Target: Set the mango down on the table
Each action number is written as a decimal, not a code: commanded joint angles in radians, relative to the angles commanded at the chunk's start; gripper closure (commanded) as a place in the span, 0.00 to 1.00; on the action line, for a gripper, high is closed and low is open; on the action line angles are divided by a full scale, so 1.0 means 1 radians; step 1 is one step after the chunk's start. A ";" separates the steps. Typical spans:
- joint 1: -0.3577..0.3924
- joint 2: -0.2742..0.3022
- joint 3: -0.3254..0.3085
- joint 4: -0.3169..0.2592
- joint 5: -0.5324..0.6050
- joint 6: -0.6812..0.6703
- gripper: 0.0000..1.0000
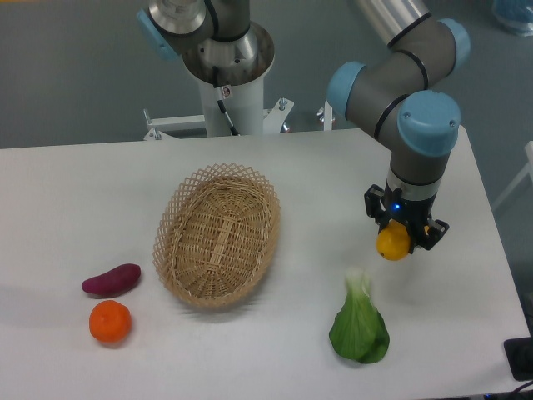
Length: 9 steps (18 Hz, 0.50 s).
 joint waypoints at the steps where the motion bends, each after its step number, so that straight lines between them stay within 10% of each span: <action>1: 0.000 0.000 -0.005 0.003 0.000 0.000 0.52; 9: 0.017 0.008 -0.077 0.040 -0.008 0.014 0.53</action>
